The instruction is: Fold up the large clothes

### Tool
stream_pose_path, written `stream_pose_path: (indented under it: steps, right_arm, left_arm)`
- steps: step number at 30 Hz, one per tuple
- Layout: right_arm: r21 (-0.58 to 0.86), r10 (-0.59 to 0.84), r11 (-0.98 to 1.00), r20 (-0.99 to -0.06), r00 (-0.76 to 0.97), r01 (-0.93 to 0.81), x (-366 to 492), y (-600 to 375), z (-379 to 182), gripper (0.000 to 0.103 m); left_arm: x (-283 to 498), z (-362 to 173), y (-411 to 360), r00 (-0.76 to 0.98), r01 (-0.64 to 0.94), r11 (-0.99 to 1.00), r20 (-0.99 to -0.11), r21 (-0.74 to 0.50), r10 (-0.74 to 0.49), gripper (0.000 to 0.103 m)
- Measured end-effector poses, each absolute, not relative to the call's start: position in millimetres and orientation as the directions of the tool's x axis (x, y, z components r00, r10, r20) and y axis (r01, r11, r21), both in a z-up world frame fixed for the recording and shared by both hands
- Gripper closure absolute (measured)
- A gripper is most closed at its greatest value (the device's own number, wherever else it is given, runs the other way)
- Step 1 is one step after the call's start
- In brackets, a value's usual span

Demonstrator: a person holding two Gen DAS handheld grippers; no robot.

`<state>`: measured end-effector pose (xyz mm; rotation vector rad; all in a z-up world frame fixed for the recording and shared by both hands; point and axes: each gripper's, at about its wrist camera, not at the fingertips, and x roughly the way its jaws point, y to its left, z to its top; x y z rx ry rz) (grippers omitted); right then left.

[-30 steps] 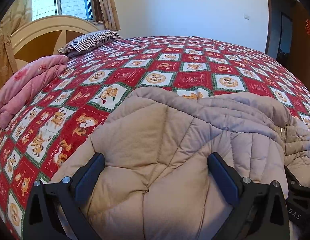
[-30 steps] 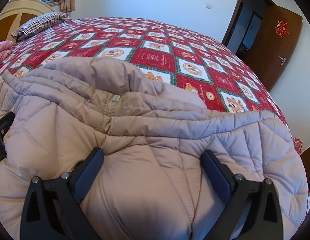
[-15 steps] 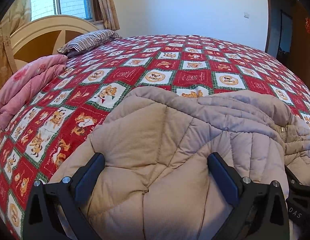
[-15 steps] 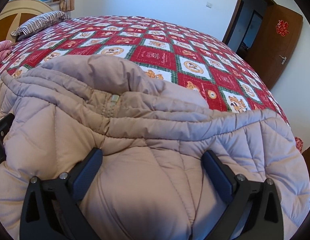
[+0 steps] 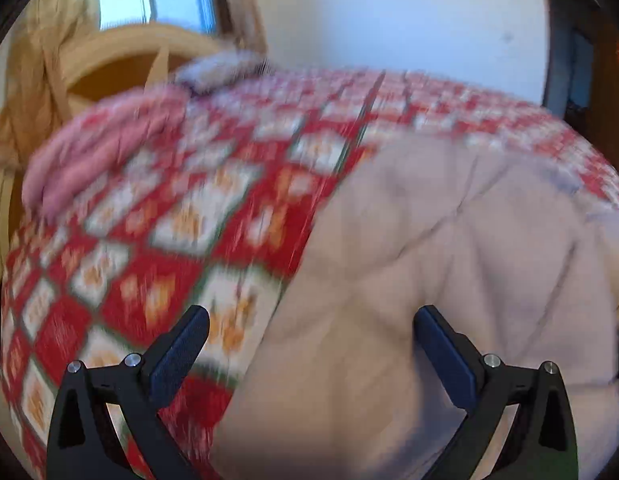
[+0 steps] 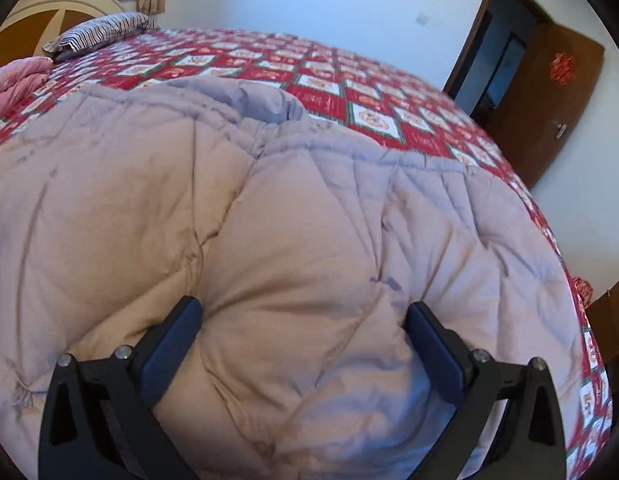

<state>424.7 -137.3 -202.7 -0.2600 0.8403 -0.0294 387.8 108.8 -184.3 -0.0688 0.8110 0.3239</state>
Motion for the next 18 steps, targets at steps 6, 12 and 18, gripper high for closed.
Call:
stream_pose_path:
  steps: [6, 12, 18]
  right_arm:
    - [-0.205, -0.11, 0.976, -0.752, 0.65, -0.072, 415, -141, -192, 0.0]
    - [-0.242, -0.116, 0.966, -0.714, 0.69, -0.088, 352, -140, -190, 0.0]
    - [-0.251, -0.12, 0.965, -0.686, 0.718, -0.079, 348, -138, -216, 0.0]
  left_arm:
    - [342, -191, 124, 0.67, -0.355, 0.932, -0.715, -0.071, 0.2, 0.001]
    - [324, -206, 125, 0.675, -0.35, 0.912, -0.733, -0.213, 0.088, 0.001]
    - [334, -207, 114, 0.708, -0.3, 0.896, -0.706, -0.328, -0.022, 0.001]
